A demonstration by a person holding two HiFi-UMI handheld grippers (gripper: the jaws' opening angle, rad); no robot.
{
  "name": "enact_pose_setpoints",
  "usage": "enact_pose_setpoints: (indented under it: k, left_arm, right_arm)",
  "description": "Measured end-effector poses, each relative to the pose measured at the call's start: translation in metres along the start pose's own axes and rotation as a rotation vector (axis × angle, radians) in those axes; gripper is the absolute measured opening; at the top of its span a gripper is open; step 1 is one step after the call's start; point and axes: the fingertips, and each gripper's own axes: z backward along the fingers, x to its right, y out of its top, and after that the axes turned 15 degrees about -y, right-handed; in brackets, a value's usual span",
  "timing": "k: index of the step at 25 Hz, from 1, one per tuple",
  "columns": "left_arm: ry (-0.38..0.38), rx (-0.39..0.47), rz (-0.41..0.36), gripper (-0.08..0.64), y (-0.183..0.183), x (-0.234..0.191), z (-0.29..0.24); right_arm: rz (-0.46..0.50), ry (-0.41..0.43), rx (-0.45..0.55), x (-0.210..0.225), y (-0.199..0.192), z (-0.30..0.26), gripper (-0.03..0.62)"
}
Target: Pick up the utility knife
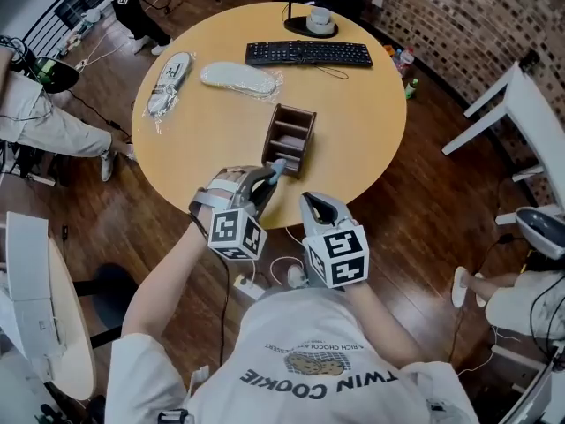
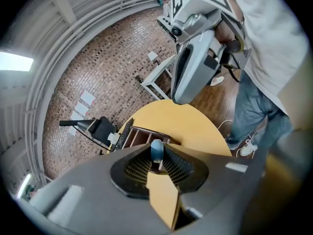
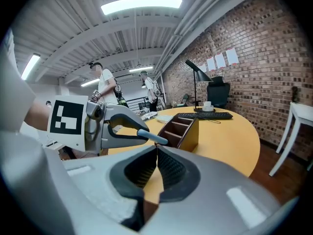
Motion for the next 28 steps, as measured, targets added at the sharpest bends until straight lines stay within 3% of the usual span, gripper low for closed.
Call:
enact_pose_setpoints:
  k: [14,28]
  left_arm:
    - [0.106,-0.016,0.013,0.072,0.052,0.031,0.03]
    - [0.136,-0.049,0.087,0.072,0.168,0.091,0.023]
  right_arm:
    - [0.046,0.051,0.042,0.003,-0.01,0.047,0.002]
    - [0.091,0.118,0.081,0.06,-0.048,0.143,0.002]
